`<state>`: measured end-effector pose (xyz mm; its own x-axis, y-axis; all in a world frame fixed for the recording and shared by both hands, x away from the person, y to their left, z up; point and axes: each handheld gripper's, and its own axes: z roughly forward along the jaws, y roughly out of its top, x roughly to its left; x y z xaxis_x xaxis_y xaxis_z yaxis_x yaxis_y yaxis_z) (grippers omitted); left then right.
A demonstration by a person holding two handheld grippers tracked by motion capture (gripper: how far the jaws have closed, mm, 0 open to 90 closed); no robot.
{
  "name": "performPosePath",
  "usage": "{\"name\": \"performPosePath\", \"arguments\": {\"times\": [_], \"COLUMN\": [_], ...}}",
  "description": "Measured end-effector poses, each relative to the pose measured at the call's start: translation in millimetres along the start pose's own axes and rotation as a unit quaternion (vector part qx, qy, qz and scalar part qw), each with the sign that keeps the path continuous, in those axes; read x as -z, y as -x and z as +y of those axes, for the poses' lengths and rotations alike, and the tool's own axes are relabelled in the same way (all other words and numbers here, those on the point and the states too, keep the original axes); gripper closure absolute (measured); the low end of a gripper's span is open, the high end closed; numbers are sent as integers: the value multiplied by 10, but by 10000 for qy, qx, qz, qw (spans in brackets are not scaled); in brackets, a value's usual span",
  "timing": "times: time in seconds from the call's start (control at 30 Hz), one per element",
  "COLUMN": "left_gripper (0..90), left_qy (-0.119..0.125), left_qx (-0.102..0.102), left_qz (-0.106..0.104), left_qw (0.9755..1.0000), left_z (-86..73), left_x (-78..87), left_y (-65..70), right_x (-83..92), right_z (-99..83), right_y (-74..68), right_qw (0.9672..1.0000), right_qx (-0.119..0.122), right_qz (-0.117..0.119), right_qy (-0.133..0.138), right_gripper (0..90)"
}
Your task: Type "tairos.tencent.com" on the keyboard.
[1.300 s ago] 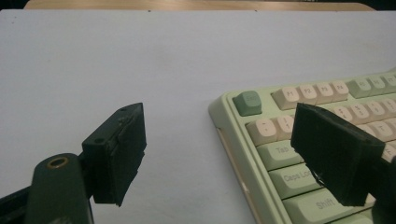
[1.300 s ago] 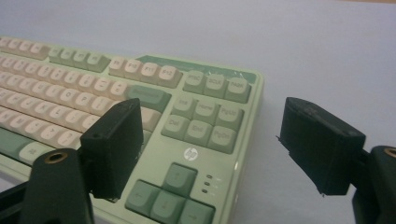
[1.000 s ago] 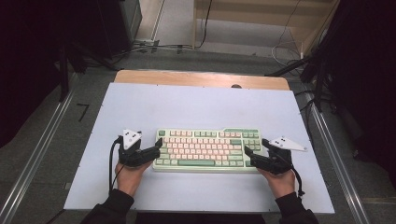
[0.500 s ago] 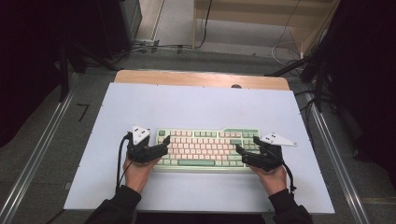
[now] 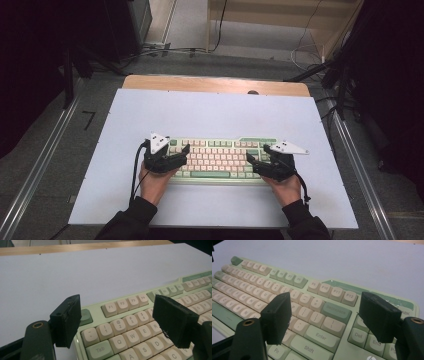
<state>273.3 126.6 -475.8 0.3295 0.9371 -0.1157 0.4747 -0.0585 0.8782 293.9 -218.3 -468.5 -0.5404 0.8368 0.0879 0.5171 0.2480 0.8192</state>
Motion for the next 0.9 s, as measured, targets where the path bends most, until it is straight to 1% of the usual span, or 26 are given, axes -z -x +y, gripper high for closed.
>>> {"name": "performPosePath", "arguments": {"times": [0.03, 0.17, 0.23, 0.33, 0.43, 0.47, 0.5, 0.53, 0.57, 0.6, 0.63, 0.67, 0.7, 0.73, 0.77, 0.8, 0.83, 0.9], "left_gripper": [235, 226, 216, 217, 255, 255, 308, 330, 330, 370, 489, 577, 656, 741, 802, 860, 897, 900], "left_qy": [-19, -28, -51, -62, -64, -65, -74, -88, -112, -154, -160, -204, -204, -330, -330, -386, -452, -571], "left_qx": [-21, 17, 34, 13, -24, -47, -68, -67, -49, -60, -85, -167, -167, -273, -273, -314, -331, -327], "left_qz": [-4, -42, -38, -86, -140, -180, -229, -280, -367, -417, -474, -639, -639, -768, -768, -801, -833, -909], "left_qw": [10000, 10000, 10000, 9999, 9999, 9998, 9997, 9995, 9993, 9990, 9987, 9976, 9976, 9961, 9961, 9955, 9949, 9937], "left_z": [2, 1, -2, -5, -6, -6, -9, -10, -11, -12, -15, -16, -16, -6, -6, -2, 3, 13], "left_x": [-4, -24, -39, -60, -72, -76, -80, -87, -95, -101, -111, -136, -136, -176, -176, -199, -225, -274], "left_y": [8, 29, 40, 68, 114, 127, 139, 150, 159, 172, 187, 225, 225, 270, 270, 292, 311, 343], "right_x": [-4, -17, -22, -21, -14, -14, -12, -13, -13, -15, -18, -21, -26, -28, -29, -28, -26, -20], "right_z": [2, 9, 10, 11, 13, 13, 12, 11, 11, 10, 4, 0, -3, -5, -7, -8, -8, -8], "right_y": [-3, -4, -4, -2, 3, 3, 1, -2, -2, -3, -6, -6, -6, -7, -7, -7, -9, -12], "right_qw": [10000, 10000, 9999, 9999, 9999, 9999, 9999, 9999, 9999, 9999, 9999, 9999, 9999, 9999, 9999, 9999, 9999, 9999], "right_qx": [6, 26, 80, 84, 90, 90, 96, 101, 101, 106, 75, 72, 75, 72, 64, 56, 47, 55], "right_qz": [3, 71, 50, 59, 34, 34, 37, 29, 29, 22, 29, 33, 36, 38, 41, 50, 63, 63], "right_qy": [-7, -44, -70, -72, -49, -49, -46, -44, -44, -44, -60, -63, -69, -77, -76, -69, -69, -62], "right_gripper": [247, 228, 216, 208, 208, 208, 208, 208, 208, 208, 209, 211, 211, 211, 213, 214, 214, 215]}}
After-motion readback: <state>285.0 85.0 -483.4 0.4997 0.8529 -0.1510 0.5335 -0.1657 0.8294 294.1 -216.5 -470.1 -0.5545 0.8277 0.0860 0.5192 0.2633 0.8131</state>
